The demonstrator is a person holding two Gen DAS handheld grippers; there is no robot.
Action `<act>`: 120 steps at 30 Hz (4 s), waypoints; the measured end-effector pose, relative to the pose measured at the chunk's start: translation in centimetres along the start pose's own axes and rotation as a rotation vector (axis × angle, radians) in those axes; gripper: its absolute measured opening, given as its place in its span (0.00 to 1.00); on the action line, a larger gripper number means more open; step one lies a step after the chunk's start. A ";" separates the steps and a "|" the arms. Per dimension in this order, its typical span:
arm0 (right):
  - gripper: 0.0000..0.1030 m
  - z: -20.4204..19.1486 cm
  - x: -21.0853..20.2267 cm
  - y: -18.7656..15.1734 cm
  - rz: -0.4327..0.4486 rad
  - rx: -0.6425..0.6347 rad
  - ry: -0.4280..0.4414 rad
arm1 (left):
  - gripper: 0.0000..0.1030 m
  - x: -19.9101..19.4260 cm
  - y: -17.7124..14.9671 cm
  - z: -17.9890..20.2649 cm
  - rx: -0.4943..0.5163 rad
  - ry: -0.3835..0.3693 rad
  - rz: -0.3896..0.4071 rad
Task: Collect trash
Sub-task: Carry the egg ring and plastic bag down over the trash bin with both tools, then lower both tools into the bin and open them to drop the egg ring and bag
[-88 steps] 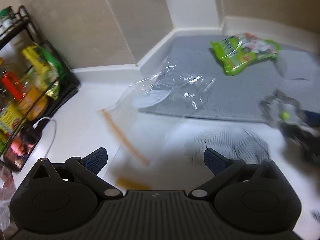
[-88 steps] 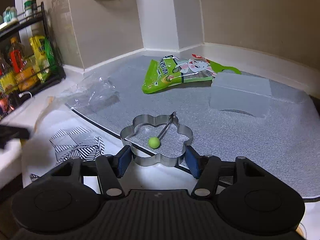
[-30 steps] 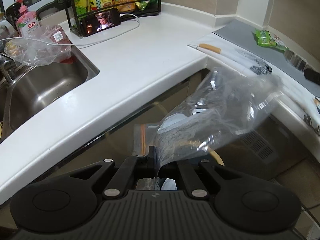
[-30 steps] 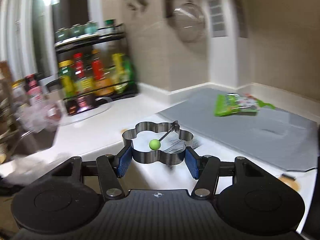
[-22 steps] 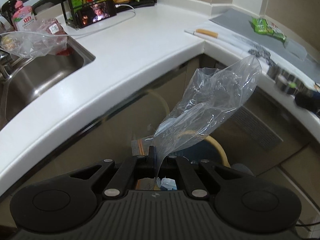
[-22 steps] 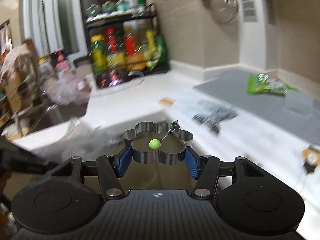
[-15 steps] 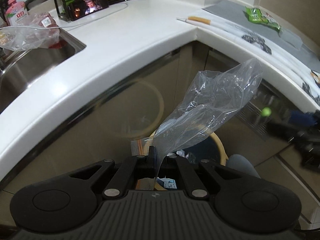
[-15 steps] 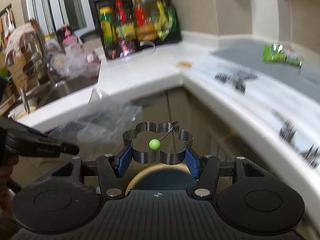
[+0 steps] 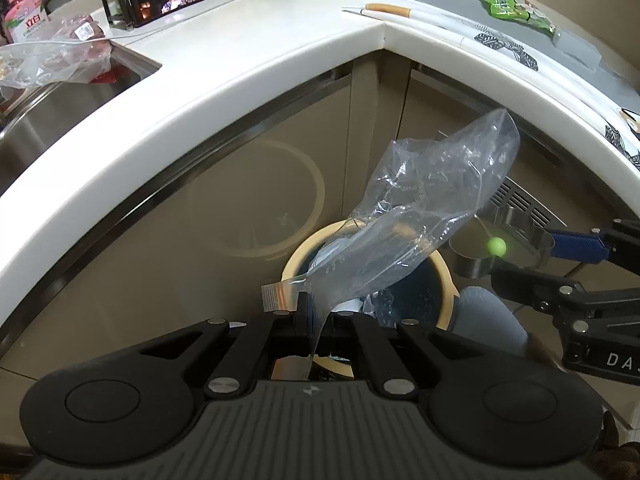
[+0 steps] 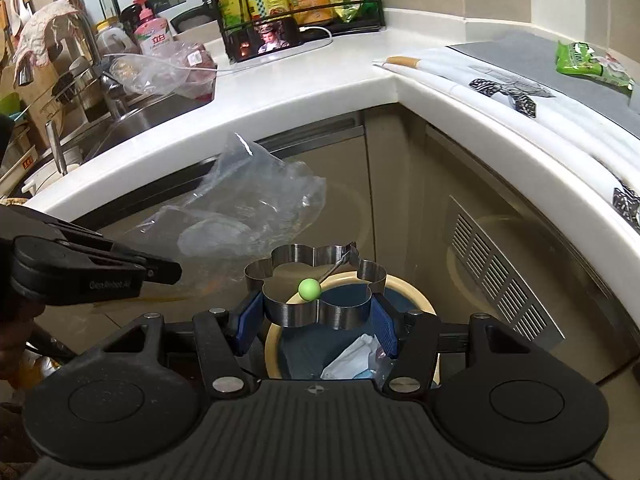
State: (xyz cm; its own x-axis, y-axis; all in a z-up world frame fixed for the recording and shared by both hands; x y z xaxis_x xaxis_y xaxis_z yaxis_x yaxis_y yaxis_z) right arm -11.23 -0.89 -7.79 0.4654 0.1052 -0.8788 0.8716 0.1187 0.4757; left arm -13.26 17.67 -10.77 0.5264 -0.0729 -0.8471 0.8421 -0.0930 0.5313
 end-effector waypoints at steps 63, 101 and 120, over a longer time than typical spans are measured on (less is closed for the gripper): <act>0.59 -0.1 2.8 -0.5 -0.114 0.001 0.024 | 0.00 4.0 -0.3 -0.1 -0.041 -0.029 -0.116; 0.59 5.1 15.8 -1.8 -0.305 0.138 -0.090 | 0.00 19.4 1.6 1.4 0.038 -0.020 -0.405; 0.59 5.3 23.7 -3.6 -0.440 0.148 -0.101 | 0.00 25.3 1.2 1.9 0.042 -0.001 -0.543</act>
State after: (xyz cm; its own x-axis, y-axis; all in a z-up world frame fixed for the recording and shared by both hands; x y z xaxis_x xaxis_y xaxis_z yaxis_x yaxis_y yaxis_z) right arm -2.57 -4.03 -30.53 0.0528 -0.0207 -0.9984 0.9985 -0.0127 0.0530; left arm 0.88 13.84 -31.54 0.0172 -0.0038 -0.9998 0.9874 -0.1574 0.0176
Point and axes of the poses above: each gripper's, at about its wrist camera, not at the fingertips, and x roughly the way its jaws point, z to its right, y to its top, the point moved 4 cm from there along x, roughly the way its jaws point, and after that the axes turned 6 degrees about -y, right-handed, at the moved point
